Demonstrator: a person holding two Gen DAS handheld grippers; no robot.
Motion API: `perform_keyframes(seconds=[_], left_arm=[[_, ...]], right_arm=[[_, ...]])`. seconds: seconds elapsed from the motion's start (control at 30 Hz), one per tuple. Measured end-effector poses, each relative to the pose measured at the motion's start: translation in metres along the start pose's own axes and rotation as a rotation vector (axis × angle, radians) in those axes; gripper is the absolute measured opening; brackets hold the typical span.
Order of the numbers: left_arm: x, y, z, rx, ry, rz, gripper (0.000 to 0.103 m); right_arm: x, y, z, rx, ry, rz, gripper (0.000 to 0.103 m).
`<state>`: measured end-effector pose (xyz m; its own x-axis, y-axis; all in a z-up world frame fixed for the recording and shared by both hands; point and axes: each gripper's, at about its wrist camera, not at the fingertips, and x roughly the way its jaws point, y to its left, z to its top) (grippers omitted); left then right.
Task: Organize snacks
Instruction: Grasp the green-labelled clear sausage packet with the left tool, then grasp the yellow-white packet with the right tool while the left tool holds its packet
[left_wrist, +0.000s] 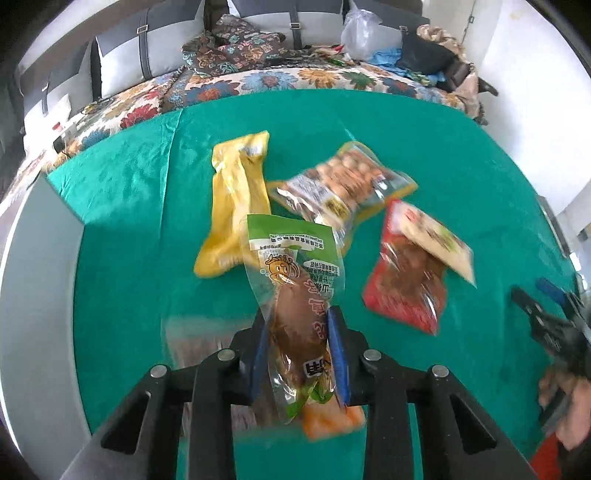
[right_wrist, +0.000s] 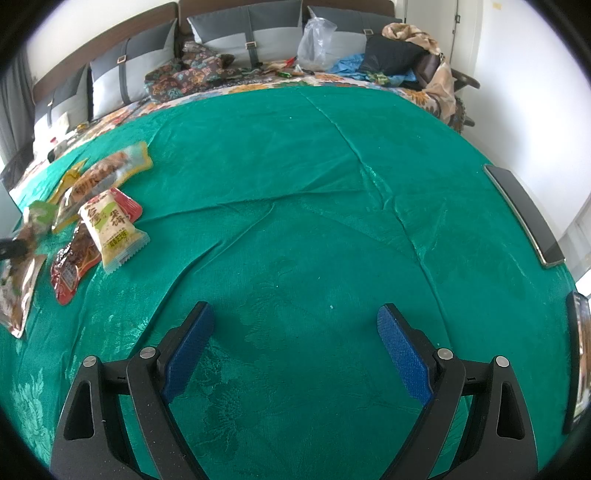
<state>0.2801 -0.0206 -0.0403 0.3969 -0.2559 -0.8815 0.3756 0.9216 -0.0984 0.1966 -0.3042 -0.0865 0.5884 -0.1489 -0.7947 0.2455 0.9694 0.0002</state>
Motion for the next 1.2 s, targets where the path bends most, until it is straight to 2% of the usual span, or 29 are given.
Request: perform_keyframes(seconds=[0.1, 0.13, 0.27, 0.33, 0.4, 0.47, 0.5, 0.53, 0.57, 0.63, 0.73, 0.97, 1.0, 1.03, 1.07, 1.1, 1.17, 1.2], left_arm=[[-0.024, -0.001, -0.023, -0.026, -0.003, -0.077, 0.029], [-0.035, -0.002, -0.036, -0.035, 0.003, -0.114, 0.029], [-0.059, -0.015, -0.091, -0.04, 0.044, -0.177, 0.029], [-0.056, -0.02, -0.109, -0.041, 0.07, -0.175, 0.029], [-0.049, -0.022, -0.127, -0.03, 0.095, -0.133, 0.031], [-0.045, -0.019, -0.139, -0.051, 0.087, -0.095, 0.04], [-0.046, -0.018, -0.141, -0.06, 0.067, -0.098, 0.041], [-0.047, -0.016, -0.142, -0.064, 0.061, -0.088, 0.049], [-0.047, -0.015, -0.141, -0.069, 0.056, -0.052, 0.066], [-0.05, -0.013, -0.139, -0.077, 0.038, 0.028, 0.078], [-0.054, -0.015, -0.142, -0.066, 0.03, 0.031, 0.078], [-0.041, -0.038, -0.148, 0.04, 0.054, 0.116, 0.078], [-0.043, -0.041, -0.149, 0.056, 0.038, 0.123, 0.075], [-0.04, -0.044, -0.149, 0.066, 0.034, 0.108, 0.055], [-0.043, -0.046, -0.149, 0.063, 0.024, 0.082, 0.045], [-0.045, -0.046, -0.149, 0.059, 0.012, 0.1, 0.043], [-0.05, -0.042, -0.15, 0.034, -0.003, 0.075, 0.036], [-0.052, -0.039, -0.151, 0.016, -0.011, 0.061, 0.035]], right_arm=[[0.0, 0.0, 0.0, 0.0, 0.0, 0.0, 0.092], [0.0, 0.0, 0.0, 0.0, 0.0, 0.0, 0.092], [0.0, 0.0, 0.0, 0.0, 0.0, 0.0, 0.092], [0.0, 0.0, 0.0, -0.001, 0.0, -0.001, 0.092], [0.0, 0.0, 0.0, 0.0, 0.0, 0.0, 0.092], [0.0, 0.0, 0.0, 0.0, 0.0, 0.0, 0.092], [0.0, 0.0, 0.0, 0.0, 0.0, 0.0, 0.092], [0.0, 0.0, 0.0, 0.0, 0.0, 0.0, 0.092], [0.0, 0.0, 0.0, 0.0, 0.0, 0.0, 0.092], [0.0, 0.0, 0.0, 0.0, 0.0, 0.0, 0.092], [0.001, 0.0, 0.0, -0.001, 0.0, 0.0, 0.092], [0.001, 0.0, 0.0, -0.001, 0.0, 0.0, 0.092], [0.001, 0.0, 0.0, -0.001, 0.0, 0.0, 0.092], [0.001, 0.0, 0.0, -0.001, 0.0, 0.0, 0.092], [0.001, 0.0, 0.0, -0.001, 0.0, 0.0, 0.092], [0.001, 0.001, 0.0, 0.0, 0.0, 0.001, 0.092], [0.0, 0.0, 0.0, -0.001, 0.0, 0.007, 0.092], [0.0, 0.002, 0.003, -0.016, 0.019, 0.039, 0.092]])
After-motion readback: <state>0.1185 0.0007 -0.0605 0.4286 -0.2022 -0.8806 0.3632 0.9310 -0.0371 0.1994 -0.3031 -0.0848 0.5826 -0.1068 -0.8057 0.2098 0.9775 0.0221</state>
